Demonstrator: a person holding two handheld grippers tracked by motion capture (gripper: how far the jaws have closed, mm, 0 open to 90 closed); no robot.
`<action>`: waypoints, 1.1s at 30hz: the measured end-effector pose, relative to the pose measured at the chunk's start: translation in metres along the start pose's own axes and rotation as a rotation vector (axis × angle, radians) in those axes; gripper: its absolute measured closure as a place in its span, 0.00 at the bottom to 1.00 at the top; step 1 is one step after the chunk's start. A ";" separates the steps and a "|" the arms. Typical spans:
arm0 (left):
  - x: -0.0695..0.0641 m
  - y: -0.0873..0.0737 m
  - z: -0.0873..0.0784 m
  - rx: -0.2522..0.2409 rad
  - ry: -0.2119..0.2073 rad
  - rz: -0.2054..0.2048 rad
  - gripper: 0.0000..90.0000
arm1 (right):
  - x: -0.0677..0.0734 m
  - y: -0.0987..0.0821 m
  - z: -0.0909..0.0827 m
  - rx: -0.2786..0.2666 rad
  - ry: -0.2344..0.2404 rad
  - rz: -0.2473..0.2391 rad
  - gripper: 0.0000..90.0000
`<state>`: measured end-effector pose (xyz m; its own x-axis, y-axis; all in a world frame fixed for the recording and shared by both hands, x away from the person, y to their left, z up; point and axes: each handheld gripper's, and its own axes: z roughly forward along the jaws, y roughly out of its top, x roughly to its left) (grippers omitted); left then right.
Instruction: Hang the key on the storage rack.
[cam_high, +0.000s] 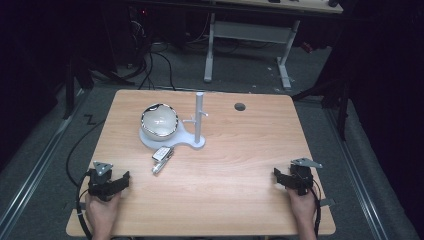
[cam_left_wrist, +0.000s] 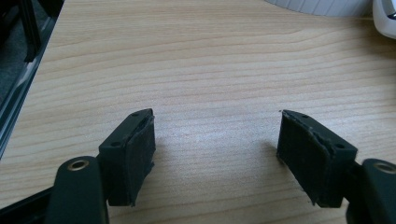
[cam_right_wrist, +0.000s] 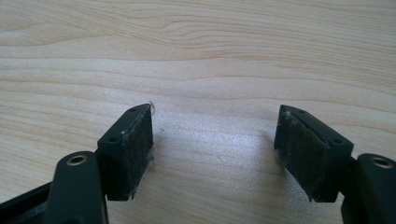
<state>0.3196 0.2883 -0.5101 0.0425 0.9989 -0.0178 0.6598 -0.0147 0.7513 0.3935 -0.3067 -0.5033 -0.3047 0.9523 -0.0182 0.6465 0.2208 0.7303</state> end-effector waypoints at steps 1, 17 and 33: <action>0.000 0.000 0.000 -0.001 0.001 -0.001 0.31 | 0.000 0.000 0.000 0.000 0.000 0.000 0.32; 0.001 0.000 -0.001 -0.004 -0.013 -0.015 0.31 | 0.000 0.000 0.000 -0.001 0.002 -0.004 0.31; 0.004 0.000 -0.004 -0.007 -0.026 -0.037 0.38 | 0.000 0.000 0.000 -0.001 0.005 -0.006 0.32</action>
<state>0.3169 0.2925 -0.5071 0.0380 0.9973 -0.0628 0.6559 0.0225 0.7545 0.3937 -0.3066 -0.5034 -0.3121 0.9499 -0.0192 0.6441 0.2264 0.7307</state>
